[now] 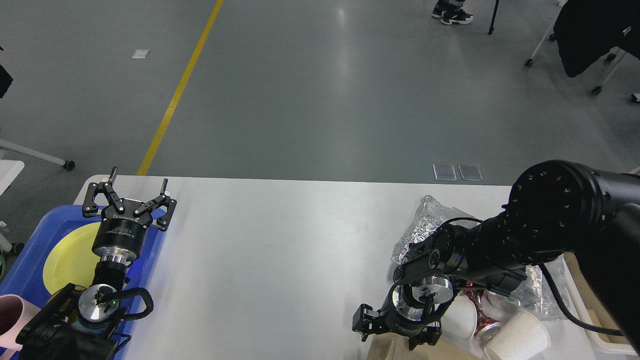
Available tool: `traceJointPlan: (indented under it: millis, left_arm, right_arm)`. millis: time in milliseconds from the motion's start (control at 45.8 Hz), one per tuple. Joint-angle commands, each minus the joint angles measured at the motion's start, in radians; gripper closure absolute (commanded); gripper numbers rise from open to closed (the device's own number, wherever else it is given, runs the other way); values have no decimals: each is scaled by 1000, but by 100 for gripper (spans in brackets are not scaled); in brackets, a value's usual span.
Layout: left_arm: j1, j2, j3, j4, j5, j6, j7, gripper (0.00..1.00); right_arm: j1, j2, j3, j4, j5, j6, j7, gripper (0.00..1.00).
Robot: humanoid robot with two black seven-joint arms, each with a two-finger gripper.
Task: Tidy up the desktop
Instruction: 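Close the right gripper on the brown paper bag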
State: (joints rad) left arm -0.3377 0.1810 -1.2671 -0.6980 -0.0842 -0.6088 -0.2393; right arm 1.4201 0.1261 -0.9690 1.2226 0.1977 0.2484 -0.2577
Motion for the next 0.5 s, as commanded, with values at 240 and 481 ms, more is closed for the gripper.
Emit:
traceJointPlan:
  millis: [240,481]
  left_arm:
    - [-1,0,0,0,0,1,0,4]
    - [-1,0,0,0,0,1,0,4]
  right_arm:
    - [-44,26,10,3,3,2,-1,100]
    - [-46,26,19,9,0,-32,0,100]
